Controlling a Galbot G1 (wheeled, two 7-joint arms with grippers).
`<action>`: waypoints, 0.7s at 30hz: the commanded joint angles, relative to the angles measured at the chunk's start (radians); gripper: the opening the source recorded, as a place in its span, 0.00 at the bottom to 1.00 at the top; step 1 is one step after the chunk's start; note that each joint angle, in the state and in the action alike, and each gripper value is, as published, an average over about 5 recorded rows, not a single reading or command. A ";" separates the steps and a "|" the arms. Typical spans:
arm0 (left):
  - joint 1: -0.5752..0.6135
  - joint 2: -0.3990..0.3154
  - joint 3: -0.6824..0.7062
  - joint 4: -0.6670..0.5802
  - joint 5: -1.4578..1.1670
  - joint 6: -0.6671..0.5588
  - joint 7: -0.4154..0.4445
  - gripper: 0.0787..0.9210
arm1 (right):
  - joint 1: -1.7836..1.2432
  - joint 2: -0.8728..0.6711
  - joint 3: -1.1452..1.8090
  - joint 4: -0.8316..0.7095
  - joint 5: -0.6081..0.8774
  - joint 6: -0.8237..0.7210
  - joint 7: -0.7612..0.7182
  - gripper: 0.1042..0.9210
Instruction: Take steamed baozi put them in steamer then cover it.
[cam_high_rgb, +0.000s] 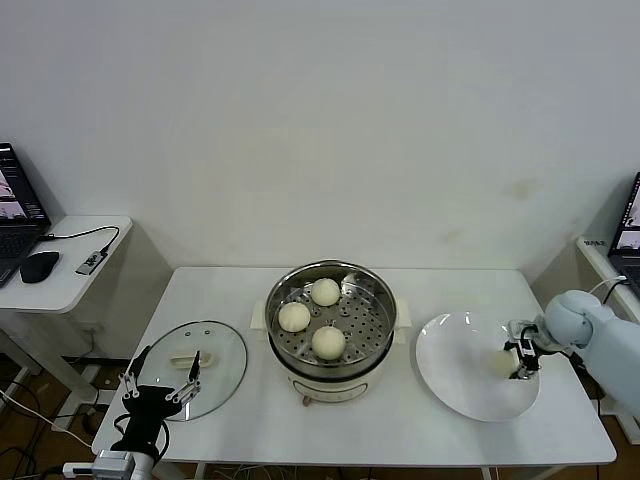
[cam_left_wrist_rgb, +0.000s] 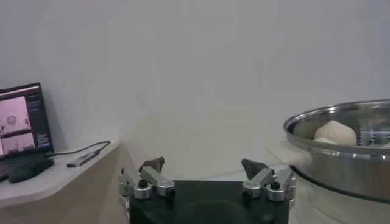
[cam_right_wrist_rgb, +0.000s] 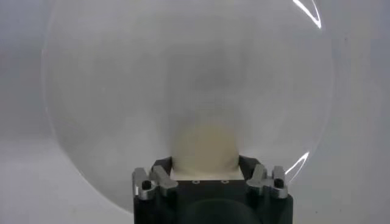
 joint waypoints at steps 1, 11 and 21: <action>-0.004 0.004 0.000 0.001 -0.001 0.002 0.000 0.88 | 0.122 -0.023 -0.080 0.031 0.063 -0.018 -0.010 0.56; -0.009 0.003 0.007 -0.004 -0.002 0.006 0.000 0.88 | 0.633 -0.037 -0.468 0.184 0.359 -0.127 -0.010 0.53; -0.010 0.007 0.001 -0.012 -0.008 0.004 0.001 0.88 | 1.062 0.183 -0.800 0.307 0.725 -0.283 0.088 0.55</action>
